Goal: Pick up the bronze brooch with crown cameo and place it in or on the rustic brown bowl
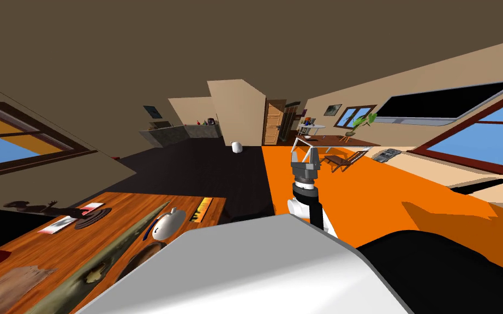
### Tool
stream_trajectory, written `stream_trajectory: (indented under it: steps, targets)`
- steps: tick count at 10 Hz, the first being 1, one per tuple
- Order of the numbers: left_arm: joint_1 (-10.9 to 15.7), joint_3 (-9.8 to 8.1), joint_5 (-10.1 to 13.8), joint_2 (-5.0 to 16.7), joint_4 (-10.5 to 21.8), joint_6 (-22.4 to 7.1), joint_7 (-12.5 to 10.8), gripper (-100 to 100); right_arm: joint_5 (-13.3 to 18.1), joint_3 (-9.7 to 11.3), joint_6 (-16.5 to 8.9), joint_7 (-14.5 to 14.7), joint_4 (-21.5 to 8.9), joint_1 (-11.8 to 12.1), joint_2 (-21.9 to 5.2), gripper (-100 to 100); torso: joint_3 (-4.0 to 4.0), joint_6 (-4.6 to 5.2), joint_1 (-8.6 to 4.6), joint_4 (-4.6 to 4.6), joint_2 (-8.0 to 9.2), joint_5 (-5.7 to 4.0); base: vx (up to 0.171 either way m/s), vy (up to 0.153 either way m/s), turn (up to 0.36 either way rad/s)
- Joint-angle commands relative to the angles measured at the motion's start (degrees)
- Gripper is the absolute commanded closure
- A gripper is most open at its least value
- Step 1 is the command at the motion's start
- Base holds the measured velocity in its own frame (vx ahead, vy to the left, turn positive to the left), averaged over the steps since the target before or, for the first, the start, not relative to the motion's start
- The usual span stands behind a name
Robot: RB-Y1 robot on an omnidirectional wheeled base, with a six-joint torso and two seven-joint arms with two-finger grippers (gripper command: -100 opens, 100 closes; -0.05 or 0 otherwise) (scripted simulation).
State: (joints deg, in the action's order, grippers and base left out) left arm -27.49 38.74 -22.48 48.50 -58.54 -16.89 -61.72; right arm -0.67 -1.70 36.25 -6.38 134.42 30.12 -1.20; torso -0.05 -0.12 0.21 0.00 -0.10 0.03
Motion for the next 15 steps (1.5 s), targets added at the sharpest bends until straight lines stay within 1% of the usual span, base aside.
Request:
stream_trajectory:
  steps: [1, 2, 3, 4, 5, 13, 14, 15]
  targets:
    - [0.2, 0.71, -0.5, 0.9, 1.8, -0.9, -1.0, -100, 0.0, 0.0, 0.0, 0.0, 0.0, 0.0, 0.0, 0, 0.0, 0.0, 0.0, 0.0, 0.0, 0.0, -0.002, 0.043, -0.166]
    - [0.2, 0.71, -0.5, 0.9, 1.8, -0.9, -1.0, -100, 0.0, 0.0, 0.0, 0.0, 0.0, 0.0, 0.0, 0, 0.0, -0.02, -0.01, 0.0, -0.01, 0.0, -0.002, 0.029, -0.052]
    - [0.0, 0.9, 0.1, 1.3, 0.7, -1.4, -0.8, -100, 0.0, 0.0, 0.0, 0.0, 0.0, 0.0, 0.0, 0, -0.01, -0.04, -0.06, 0.0, -0.01, 0.0, -0.001, 0.011, -0.003]
    - [0.0, 0.91, 0.1, 1.3, 0.8, -1.4, -0.8, 0, 0.0, 0.0, 0.0, 0.0, 0.0, 0.0, 0.0, 0, -0.01, -0.04, -0.13, 0.0, -0.02, -0.01, 0.0, 0.0, 0.0]
    - [0.8, -0.16, 0.6, -0.1, 2.5, -0.8, 1.1, -100, 0.0, 0.0, 0.0, 0.0, 0.0, 0.0, 0.0, 0, -0.01, -0.04, -0.17, 0.0, -0.02, -0.02, -0.011, 0.017, -0.004]
    - [4.0, -4.42, 2.6, -5.5, 9.2, 1.3, 8.8, -100, 0.0, 0.0, 0.0, 0.0, 0.0, 0.0, 0.0, 0, 0.03, -0.04, -0.12, 0.01, 0.04, -0.01, -0.018, 0.021, -0.006]
    - [3.7, -4.04, 2.5, -5.0, 8.5, 1.1, 8.1, -100, 0.0, 0.0, 0.0, 0.0, 0.0, 0.0, 0.0, 0, 0.03, -0.04, -0.12, 0.01, 0.04, -0.01, -0.008, 0.009, -0.003]
    - [3.7, -4.09, 2.6, -5.0, 8.6, 1.2, 8.3, 100, 0.0, 0.0, 0.0, 0.0, 0.0, 0.0, 0.0, 0, 0.01, -0.04, -0.15, 0.0, 0.02, -0.02, 0.0, 0.0, 0.0]
